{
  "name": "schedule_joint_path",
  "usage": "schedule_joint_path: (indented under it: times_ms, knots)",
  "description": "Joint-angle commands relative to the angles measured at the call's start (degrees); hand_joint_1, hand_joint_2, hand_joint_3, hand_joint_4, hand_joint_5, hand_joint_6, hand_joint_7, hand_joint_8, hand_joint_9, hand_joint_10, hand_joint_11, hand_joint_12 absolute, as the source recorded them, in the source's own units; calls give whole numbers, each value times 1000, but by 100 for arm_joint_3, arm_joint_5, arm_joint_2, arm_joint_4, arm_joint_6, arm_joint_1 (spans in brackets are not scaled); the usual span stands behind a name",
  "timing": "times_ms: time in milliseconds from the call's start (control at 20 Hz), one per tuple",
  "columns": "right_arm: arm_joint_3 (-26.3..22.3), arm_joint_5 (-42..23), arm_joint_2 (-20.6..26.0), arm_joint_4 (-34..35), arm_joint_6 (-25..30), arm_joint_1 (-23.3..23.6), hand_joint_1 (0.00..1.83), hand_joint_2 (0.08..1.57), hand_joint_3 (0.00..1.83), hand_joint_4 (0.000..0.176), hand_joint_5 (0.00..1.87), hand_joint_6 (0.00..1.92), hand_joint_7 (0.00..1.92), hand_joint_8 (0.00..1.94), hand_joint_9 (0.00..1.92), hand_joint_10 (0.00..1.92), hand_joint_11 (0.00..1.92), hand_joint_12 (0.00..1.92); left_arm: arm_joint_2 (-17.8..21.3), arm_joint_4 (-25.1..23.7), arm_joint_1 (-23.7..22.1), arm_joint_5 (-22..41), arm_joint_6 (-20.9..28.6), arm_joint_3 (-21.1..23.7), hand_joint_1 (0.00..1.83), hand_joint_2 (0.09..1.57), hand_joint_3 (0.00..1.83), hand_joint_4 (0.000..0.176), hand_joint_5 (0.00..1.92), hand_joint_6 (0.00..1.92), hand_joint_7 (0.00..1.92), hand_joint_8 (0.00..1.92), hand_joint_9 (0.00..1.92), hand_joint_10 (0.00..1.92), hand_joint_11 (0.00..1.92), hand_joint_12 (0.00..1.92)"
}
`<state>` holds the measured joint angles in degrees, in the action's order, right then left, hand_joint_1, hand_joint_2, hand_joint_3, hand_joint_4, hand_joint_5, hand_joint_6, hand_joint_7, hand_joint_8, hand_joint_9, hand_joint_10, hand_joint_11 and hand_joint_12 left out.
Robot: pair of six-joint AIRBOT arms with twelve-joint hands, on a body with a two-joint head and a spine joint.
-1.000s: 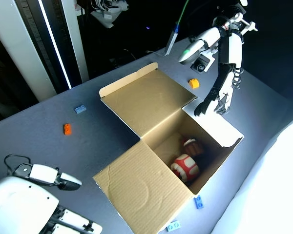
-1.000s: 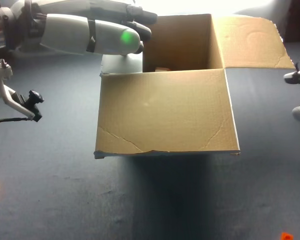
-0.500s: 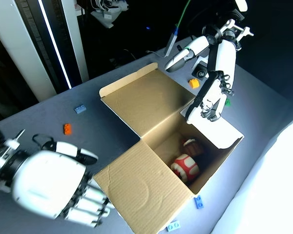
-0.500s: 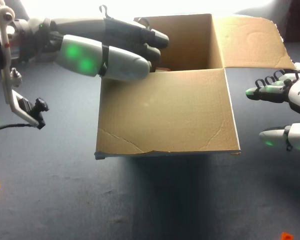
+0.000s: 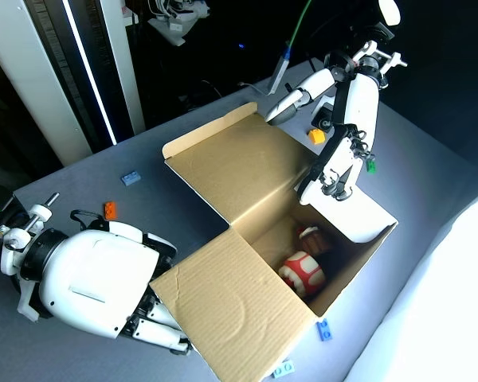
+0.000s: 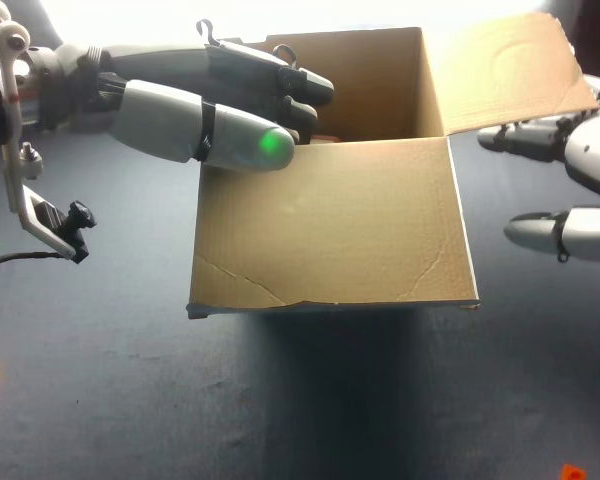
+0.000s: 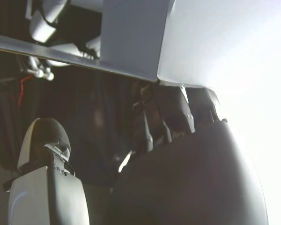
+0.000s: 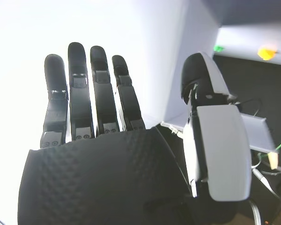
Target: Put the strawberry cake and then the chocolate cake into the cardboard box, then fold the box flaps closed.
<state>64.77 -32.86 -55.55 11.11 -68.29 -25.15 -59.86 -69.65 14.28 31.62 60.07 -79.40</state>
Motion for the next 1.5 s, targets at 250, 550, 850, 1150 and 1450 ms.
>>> schedule_joint_path:
  times_ms: [250,550,850,1150,1450]
  knots:
    - [56,-597,162,-10,-29,572,295,1207,2,0,302,14,410,2,310,470,0,1489,25,262,-113,470,138,-8,527,1054,0,30,368,5,509,4,625,3,211,1104]
    - [78,-160,165,-12,-27,1227,273,1219,5,0,307,14,409,5,314,473,0,1498,23,137,-523,734,301,-211,502,1070,3,28,364,2,508,2,625,3,193,1142]
    - [110,285,106,-33,-24,1831,274,1219,4,0,283,3,399,0,304,465,0,1500,8,-395,-888,764,634,-569,512,1061,0,34,366,2,509,1,625,1,173,1174]
    - [364,861,-259,-32,32,2202,278,1214,1,0,291,5,401,2,285,474,0,1507,173,-1842,-1163,409,1650,-709,521,1063,0,29,380,3,511,2,624,4,189,1152]
    - [497,1166,-504,-31,33,2468,275,1220,3,0,277,0,392,0,278,486,0,1511,460,-2700,-1275,10,2270,-678,513,1059,0,31,372,0,515,1,629,3,200,1112]
